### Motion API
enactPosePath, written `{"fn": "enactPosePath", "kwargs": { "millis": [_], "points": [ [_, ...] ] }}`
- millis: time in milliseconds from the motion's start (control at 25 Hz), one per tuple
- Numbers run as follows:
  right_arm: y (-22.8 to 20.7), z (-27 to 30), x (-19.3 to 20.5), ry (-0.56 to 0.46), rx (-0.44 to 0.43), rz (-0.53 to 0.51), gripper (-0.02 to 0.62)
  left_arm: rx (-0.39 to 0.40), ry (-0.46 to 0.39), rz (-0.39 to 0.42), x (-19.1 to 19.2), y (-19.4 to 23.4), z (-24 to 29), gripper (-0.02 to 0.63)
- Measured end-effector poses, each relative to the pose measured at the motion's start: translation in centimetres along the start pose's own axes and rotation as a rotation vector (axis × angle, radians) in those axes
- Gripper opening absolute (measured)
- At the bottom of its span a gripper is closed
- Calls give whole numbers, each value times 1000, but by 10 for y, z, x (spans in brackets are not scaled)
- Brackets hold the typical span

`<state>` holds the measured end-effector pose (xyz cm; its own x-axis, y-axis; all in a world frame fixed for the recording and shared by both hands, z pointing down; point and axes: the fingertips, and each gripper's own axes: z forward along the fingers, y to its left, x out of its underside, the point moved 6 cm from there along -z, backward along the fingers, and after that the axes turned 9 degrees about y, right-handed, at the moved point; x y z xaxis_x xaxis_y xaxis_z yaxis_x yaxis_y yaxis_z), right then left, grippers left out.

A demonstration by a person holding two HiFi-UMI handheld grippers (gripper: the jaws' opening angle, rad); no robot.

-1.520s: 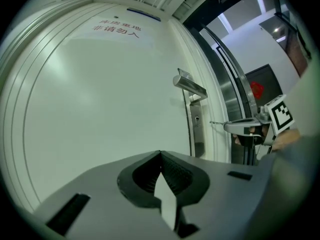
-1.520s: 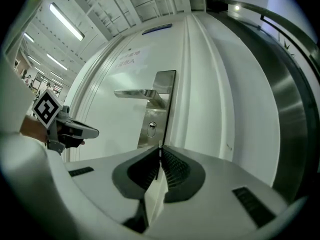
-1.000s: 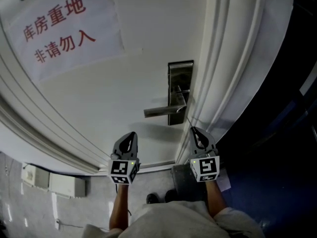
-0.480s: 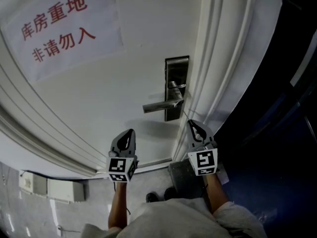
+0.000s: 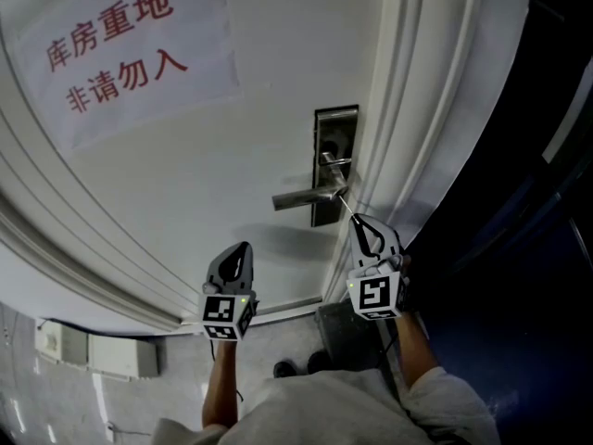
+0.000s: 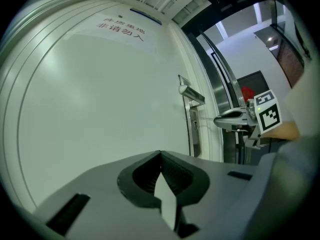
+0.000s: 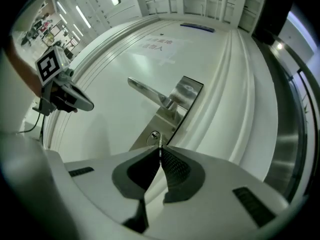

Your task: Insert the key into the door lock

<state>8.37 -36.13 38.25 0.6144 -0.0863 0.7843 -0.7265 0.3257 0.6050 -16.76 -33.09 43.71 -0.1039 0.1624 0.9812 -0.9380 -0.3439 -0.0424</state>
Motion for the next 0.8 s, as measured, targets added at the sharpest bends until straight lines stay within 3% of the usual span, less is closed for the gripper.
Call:
{"fn": "enactPosePath", "kwargs": {
  "millis": [200,480,800],
  "points": [
    [7,3,-3,57,70,-278,29,8,1,-1,1,0,0,17],
    [22,8,-4,81,126,-540,29,19,-3,0,2,0,0,17],
    [23,14,-3,123,174,-645,29,24,-3,-1,2,2,-2,17]
  ]
}}
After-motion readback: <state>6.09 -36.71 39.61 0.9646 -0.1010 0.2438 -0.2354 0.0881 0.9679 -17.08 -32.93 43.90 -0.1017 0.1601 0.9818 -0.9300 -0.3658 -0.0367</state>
